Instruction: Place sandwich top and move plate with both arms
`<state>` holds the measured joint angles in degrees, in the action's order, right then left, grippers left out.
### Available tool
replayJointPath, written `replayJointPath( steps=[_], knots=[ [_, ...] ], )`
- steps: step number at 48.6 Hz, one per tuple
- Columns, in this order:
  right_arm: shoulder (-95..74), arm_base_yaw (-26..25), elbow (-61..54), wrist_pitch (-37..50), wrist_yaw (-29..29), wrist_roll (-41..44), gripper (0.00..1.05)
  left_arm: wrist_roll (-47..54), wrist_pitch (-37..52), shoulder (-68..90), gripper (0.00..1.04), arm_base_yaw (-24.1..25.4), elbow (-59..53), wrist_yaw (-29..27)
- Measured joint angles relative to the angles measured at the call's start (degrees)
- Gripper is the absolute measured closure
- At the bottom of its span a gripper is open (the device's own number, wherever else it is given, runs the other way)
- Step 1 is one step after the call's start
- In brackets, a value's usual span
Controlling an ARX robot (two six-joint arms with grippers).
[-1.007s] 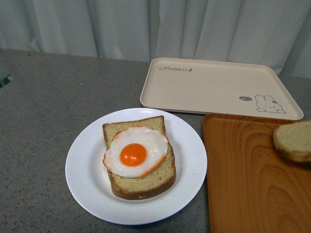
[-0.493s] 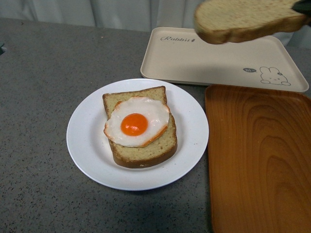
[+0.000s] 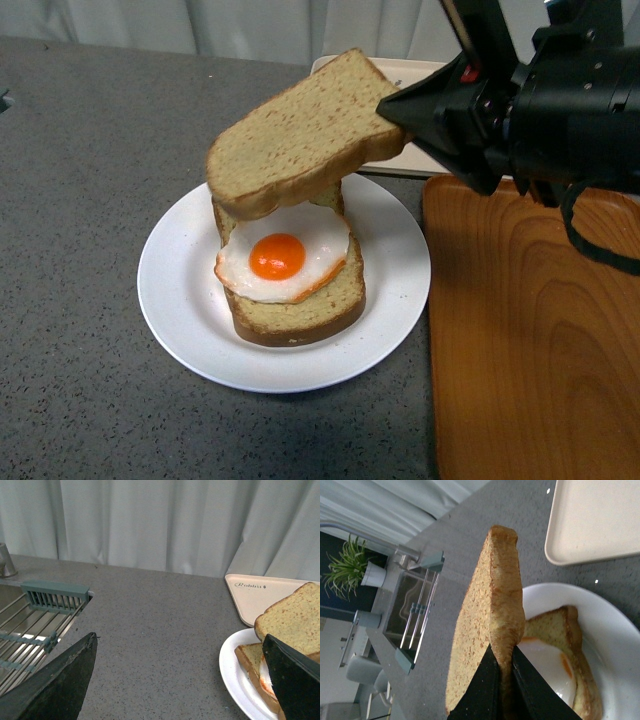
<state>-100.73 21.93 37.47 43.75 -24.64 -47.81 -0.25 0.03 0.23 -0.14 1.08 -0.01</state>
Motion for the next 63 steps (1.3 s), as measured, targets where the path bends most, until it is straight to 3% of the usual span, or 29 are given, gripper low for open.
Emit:
replayJointPath(
  steps=[24, 28, 42, 53, 60, 62, 63],
  knots=[
    [-2.7, 2.3, -2.2, -1.7, 1.8, 1.9, 1.01, 0.0, 0.0, 0.0, 0.06, 0.0, 0.0, 0.0],
    [-2.9, 2.3, -2.2, -1.9, 2.0, 2.5, 0.83, 0.0, 0.0, 0.0, 0.06, 0.0, 0.0, 0.0],
    [-2.5, 1.5, -2.2, -4.9, 2.8, 4.1, 0.43, 0.0, 0.0, 0.0, 0.06, 0.0, 0.0, 0.0],
    [1.5, -2.9, -1.5, -10.6, 7.1, 8.4, 0.07, 0.0, 0.0, 0.0, 0.06, 0.0, 0.0, 0.0],
    [5.8, -6.9, -1.7, -13.2, 9.2, 10.8, 0.09, 0.0, 0.0, 0.0, 0.06, 0.0, 0.0, 0.0],
    [6.0, -7.1, -4.0, -5.1, 16.0, 15.1, 0.15, 0.0, 0.0, 0.0, 0.06, 0.0, 0.0, 0.0],
    [6.3, -7.7, -6.5, 2.4, 23.6, 20.6, 0.20, 0.0, 0.0, 0.0, 0.06, 0.0, 0.0, 0.0]
  ],
)
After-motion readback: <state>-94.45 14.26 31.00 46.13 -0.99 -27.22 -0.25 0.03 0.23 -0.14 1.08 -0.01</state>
